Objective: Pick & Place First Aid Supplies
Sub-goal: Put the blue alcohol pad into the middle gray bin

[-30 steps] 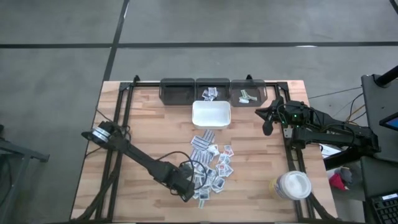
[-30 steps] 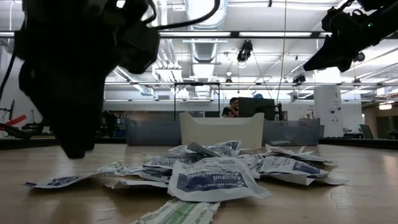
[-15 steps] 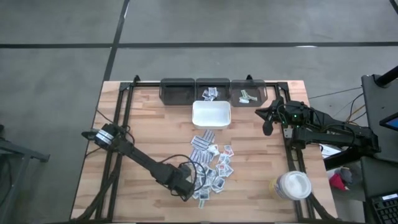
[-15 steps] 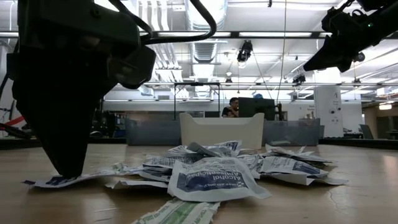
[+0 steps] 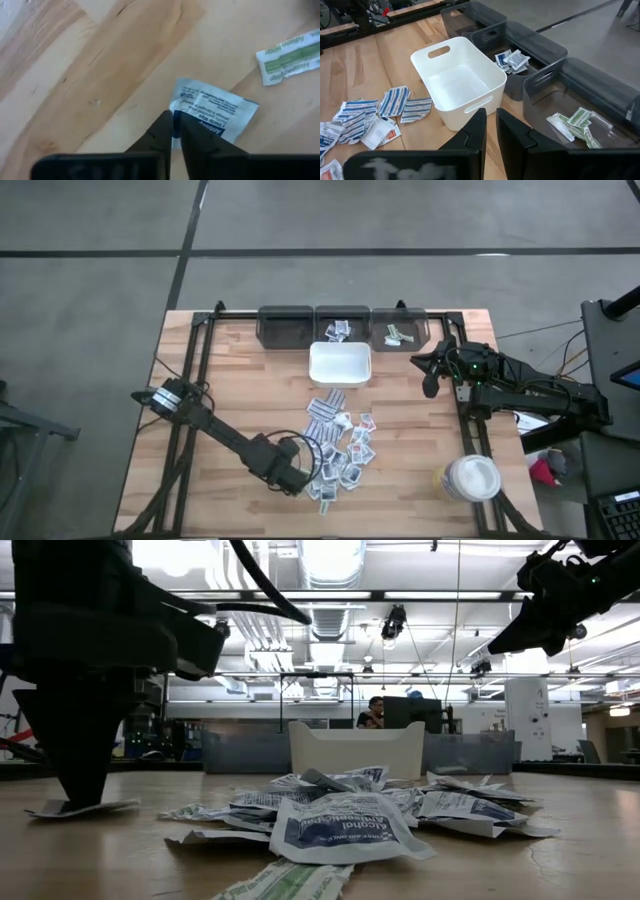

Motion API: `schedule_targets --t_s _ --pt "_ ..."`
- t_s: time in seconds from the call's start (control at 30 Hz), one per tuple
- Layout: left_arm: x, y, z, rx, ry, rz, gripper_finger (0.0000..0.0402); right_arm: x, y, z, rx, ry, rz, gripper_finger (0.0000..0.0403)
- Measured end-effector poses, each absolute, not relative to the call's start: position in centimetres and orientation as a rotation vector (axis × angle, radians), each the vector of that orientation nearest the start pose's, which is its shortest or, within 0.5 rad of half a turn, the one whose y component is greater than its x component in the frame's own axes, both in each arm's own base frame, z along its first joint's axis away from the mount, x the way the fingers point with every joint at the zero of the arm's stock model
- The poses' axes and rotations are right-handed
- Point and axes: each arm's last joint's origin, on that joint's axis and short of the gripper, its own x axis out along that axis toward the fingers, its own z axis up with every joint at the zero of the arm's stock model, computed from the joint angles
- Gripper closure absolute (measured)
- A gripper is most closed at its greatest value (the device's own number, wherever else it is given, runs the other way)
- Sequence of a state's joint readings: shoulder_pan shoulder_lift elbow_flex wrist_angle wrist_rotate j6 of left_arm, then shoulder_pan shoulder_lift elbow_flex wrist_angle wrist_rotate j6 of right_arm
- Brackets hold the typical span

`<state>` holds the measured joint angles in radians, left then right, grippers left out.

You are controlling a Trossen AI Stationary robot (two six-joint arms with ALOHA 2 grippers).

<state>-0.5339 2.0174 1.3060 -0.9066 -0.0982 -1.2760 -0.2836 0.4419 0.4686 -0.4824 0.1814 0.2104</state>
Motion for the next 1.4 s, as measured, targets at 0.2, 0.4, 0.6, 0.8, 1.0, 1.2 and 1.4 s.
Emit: schedule_targets --t_s 0.2,0.4,0.6,0.8,1.0,1.2,1.4 --pt "30.7 -17.8 13.5 -0.449 1.453 0.583 0.0399 10.5 -3.6 24.1 0.226 0.410 -0.504 0.0364" --pt "30.6 -17.7 16.0 -0.411 1.422 0.498 0.0401 10.5 -3.6 24.1 0.227 0.410 -0.503 0.0364" --pt "30.6 -17.4 20.6 -0.255 1.264 0.344 0.0401 10.5 -3.6 24.1 0.227 0.410 -0.503 0.0364" --pt "31.0 -16.9 24.3 -0.105 1.014 0.209 0.0401 10.5 -3.6 24.1 0.227 0.410 -0.504 0.0364" --pt "32.2 -16.6 28.6 -0.095 0.711 0.047 0.0401 10.5 -3.6 24.1 0.227 0.410 -0.504 0.0364" --pt "32.3 -15.5 33.7 -0.072 0.388 -0.132 0.0401 10.5 -3.6 24.1 0.227 0.410 -0.505 0.0364" --pt "31.8 -14.1 36.7 -0.066 0.152 -0.298 0.0401 10.5 -3.6 24.1 0.227 0.410 -0.504 0.0364"
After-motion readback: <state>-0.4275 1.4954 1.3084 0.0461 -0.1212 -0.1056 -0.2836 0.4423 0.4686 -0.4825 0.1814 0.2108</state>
